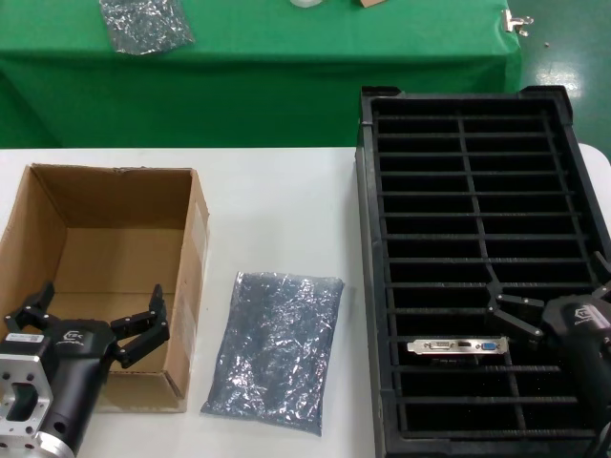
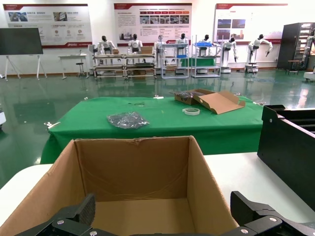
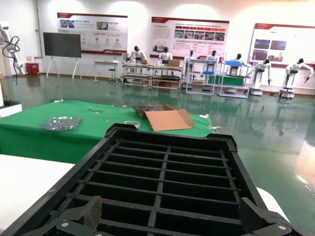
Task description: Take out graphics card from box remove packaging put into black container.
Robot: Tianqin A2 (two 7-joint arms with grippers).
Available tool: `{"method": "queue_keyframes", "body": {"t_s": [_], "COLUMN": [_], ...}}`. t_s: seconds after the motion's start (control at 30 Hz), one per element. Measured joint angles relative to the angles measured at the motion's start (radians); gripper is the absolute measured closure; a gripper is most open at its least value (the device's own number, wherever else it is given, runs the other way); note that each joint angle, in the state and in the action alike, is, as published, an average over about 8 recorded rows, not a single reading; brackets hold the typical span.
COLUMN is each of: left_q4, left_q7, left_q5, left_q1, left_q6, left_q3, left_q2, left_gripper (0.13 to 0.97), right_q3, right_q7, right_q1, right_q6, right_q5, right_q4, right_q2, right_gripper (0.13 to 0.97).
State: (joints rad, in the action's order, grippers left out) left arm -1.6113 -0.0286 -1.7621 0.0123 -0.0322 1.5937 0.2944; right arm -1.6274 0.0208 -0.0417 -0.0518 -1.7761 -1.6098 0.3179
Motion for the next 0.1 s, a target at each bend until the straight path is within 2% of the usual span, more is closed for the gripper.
{"method": "queue_keyframes", "body": {"t_s": [0.1], "left_q4": [0.000], "left_q7": [0.000], "left_q5": [0.000], "left_q1": [0.000], "left_q6": [0.000], "left_q3": [0.000], "left_q2": [0.000], "left_gripper": [0.132], "right_q3": [0.000], "right_q7": [0.000], "right_q1": [0.000], "right_q6": [0.000], "right_q5": [0.000], "right_q4": [0.000], "right_q2": [0.000], "right_gripper": [0.129]}}
